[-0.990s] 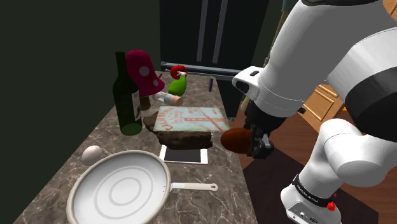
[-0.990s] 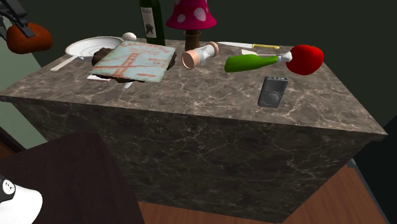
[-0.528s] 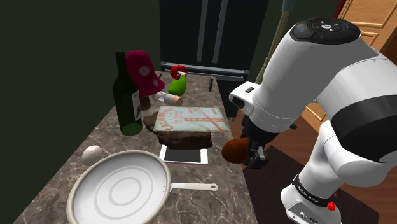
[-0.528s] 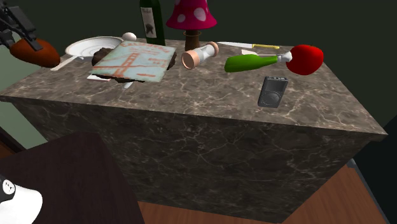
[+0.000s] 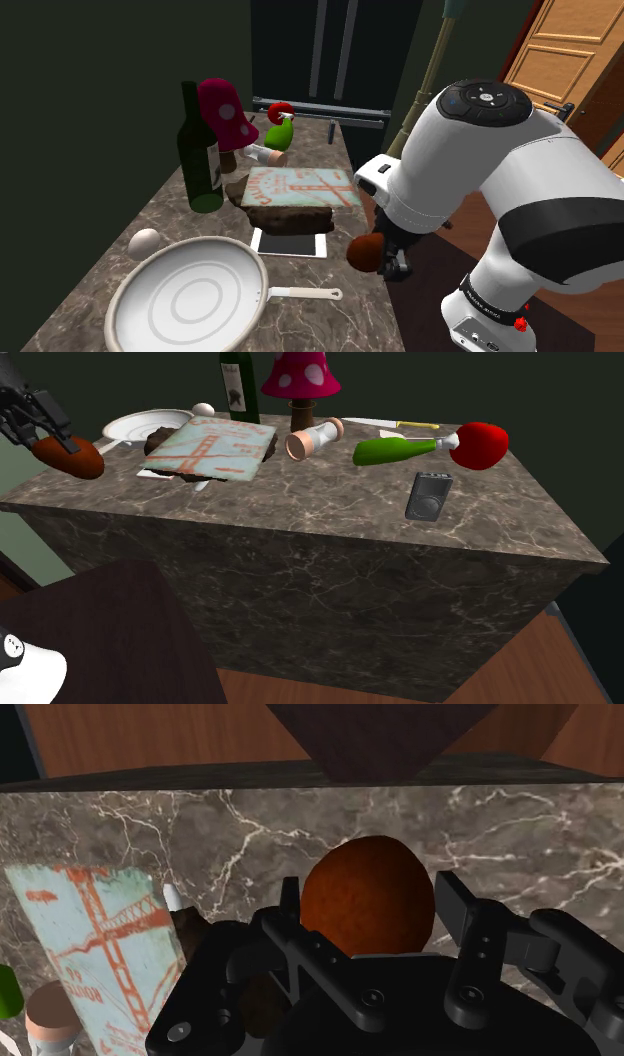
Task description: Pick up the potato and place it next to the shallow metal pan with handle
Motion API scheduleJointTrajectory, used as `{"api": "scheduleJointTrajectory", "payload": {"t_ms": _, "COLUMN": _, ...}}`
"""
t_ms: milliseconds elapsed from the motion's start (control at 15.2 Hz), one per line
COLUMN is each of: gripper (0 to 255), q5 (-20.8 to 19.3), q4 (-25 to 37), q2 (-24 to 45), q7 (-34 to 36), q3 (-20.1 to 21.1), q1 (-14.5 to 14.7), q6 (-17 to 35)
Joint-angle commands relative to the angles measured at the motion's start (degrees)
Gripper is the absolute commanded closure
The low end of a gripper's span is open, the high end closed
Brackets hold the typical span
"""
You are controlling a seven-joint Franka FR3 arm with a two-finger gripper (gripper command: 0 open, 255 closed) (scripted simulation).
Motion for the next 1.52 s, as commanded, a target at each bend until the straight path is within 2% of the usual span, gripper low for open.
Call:
{"api": "scheduleJointTrajectory", "payload": {"t_ms": 0, "gripper": 255, "q5": 0.2, "q4": -1.2, "q2": 0.7, "q7": 0.5, "q3": 0.7, "q1": -0.1, "q6": 1.8}}
{"api": "scheduleJointTrajectory", "payload": {"t_ms": 462, "gripper": 255, "q5": 0.8, "q4": -5.0, "q2": 3.4, "q7": 2.4, "q3": 3.3, "q1": -0.5, "q6": 8.2}}
{"api": "scheduleJointTrajectory", "payload": {"t_ms": 924, "gripper": 255, "q5": 0.7, "q4": -5.0, "q2": 3.5, "q7": 2.4, "q3": 3.2, "q1": -0.4, "q6": 8.2}}
{"api": "scheduleJointTrajectory", "payload": {"t_ms": 990, "gripper": 0, "q5": 0.7, "q4": -5.0, "q2": 3.5, "q7": 2.4, "q3": 3.2, "q1": -0.4, "q6": 8.2}}
{"api": "scheduleJointTrajectory", "payload": {"t_ms": 1320, "gripper": 0, "q5": 0.7, "q4": -5.0, "q2": 3.5, "q7": 2.4, "q3": 3.2, "q1": -0.4, "q6": 8.2}}
{"api": "scheduleJointTrajectory", "payload": {"t_ms": 1452, "gripper": 0, "q5": 0.8, "q4": -1.9, "q2": 2.1, "q7": 2.2, "q3": 2.4, "q1": 0.2, "q6": 3.8}}
